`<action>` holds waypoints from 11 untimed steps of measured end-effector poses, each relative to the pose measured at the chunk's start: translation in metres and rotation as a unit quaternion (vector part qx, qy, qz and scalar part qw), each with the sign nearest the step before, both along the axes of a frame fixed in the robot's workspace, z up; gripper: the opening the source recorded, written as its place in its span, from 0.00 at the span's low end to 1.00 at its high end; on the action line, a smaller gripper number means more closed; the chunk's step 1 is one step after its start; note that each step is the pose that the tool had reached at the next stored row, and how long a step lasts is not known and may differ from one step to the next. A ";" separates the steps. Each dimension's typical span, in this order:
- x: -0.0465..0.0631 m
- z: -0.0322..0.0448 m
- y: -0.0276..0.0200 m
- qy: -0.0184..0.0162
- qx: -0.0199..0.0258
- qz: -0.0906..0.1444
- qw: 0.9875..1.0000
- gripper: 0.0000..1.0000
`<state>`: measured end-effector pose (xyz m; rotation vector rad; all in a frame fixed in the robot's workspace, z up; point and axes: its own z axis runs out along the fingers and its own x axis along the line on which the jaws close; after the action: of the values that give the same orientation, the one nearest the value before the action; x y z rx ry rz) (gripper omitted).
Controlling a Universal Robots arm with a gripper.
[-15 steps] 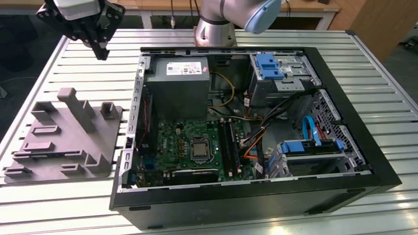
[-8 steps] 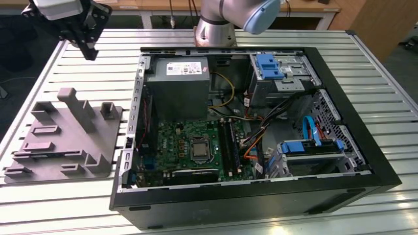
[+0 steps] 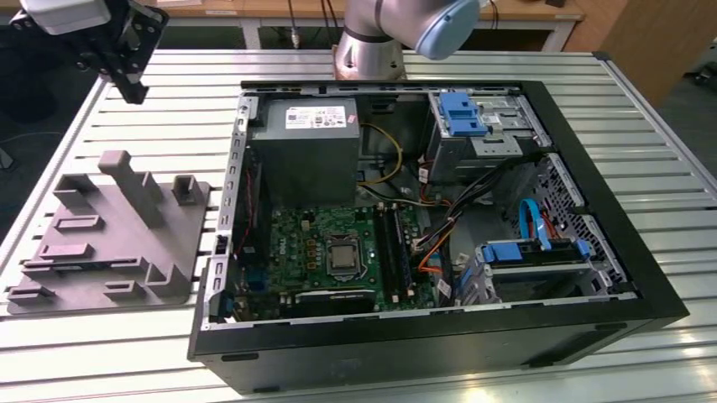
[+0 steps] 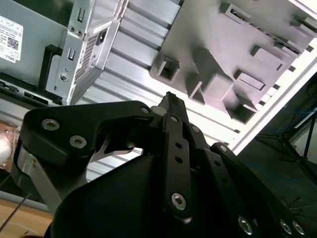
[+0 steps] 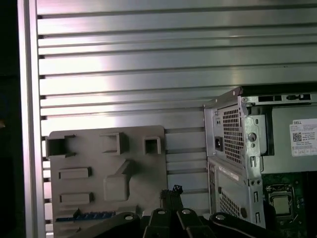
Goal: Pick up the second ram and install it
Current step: 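Reach for the second ram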
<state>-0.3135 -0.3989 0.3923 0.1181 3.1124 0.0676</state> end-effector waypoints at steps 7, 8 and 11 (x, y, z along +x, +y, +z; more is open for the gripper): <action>-0.013 -0.0001 0.0000 0.000 0.000 0.000 1.000 0.10; -0.017 -0.0001 0.0000 0.000 0.000 0.000 1.000 0.10; -0.023 -0.0001 0.0000 0.000 0.000 0.000 1.000 0.10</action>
<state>-0.3362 -0.3989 0.3922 0.1180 3.1123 0.0676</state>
